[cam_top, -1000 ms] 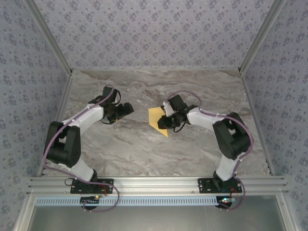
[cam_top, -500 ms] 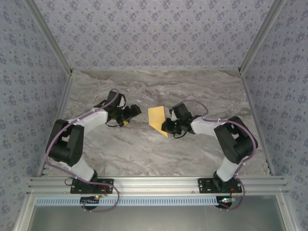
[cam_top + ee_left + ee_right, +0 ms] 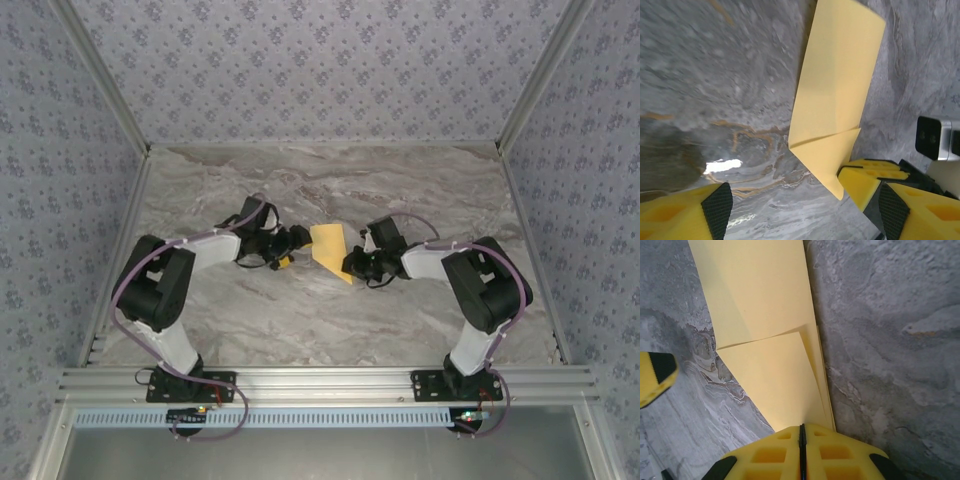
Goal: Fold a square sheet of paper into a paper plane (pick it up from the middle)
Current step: Fold the wing for the fifth time at the center of the table.
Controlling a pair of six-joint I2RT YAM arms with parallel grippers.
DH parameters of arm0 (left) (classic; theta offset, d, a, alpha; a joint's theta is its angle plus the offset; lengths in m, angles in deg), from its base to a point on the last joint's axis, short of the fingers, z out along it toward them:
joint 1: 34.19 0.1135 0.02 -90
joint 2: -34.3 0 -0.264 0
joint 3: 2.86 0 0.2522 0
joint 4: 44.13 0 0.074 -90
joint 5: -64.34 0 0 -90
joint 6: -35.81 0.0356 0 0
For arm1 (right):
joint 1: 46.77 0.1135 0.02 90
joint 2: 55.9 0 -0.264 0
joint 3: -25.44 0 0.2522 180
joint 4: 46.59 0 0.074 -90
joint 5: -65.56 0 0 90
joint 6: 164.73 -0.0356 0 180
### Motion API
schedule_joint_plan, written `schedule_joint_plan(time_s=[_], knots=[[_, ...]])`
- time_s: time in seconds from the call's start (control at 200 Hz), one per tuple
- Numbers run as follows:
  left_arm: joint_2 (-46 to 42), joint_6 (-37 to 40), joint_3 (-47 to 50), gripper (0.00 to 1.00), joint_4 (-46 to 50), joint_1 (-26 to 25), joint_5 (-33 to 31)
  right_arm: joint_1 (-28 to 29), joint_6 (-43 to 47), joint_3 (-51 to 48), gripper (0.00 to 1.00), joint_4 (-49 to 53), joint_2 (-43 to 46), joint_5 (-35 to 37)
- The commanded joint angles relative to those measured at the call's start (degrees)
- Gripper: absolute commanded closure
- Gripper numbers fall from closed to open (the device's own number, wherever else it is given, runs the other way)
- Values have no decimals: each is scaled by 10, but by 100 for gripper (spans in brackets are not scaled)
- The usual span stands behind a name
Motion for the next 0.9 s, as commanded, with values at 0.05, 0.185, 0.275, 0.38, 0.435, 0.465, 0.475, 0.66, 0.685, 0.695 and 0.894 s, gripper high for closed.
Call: schedule_joint_plan(time_s=[0.05,0.185,0.275,0.38,0.435,0.465,0.475,0.66,0.685,0.695,0.894], knots=[[18,-24,-1,21,-54,-20,31,-22,-21,-29,90,-6,-19,-25],[28,-30,-8,23,-57,-38,22,-34,-29,-36,90,-15,-16,-40],[37,-36,-9,24,-60,-48,17,-39,-37,-38,90,-23,-16,-46],[48,-43,-13,27,-65,-58,13,-45,-46,-38,90,-32,-22,-56],[52,-44,-15,30,-65,-62,11,-47,-52,-39,90,-39,-24,-60],[55,-44,-17,31,-63,-64,9,-50,-57,-41,90,-43,-26,-62],[55,-44,-17,31,-63,-65,9,-50,-58,-41,90,-43,-26,-62],[66,-43,-26,42,-53,-68,-5,-58,-68,-42,90,-50,-30,-73],[67,-43,-27,43,-51,-68,-7,-59,-69,-43,90,-50,-30,-73],[68,-43,-27,44,-52,-69,-7,-59,-69,-43,90,-51,-30,-73],[82,-37,-47,58,-54,-70,-2,-64,-74,-48,90,-57,-30,-81]])
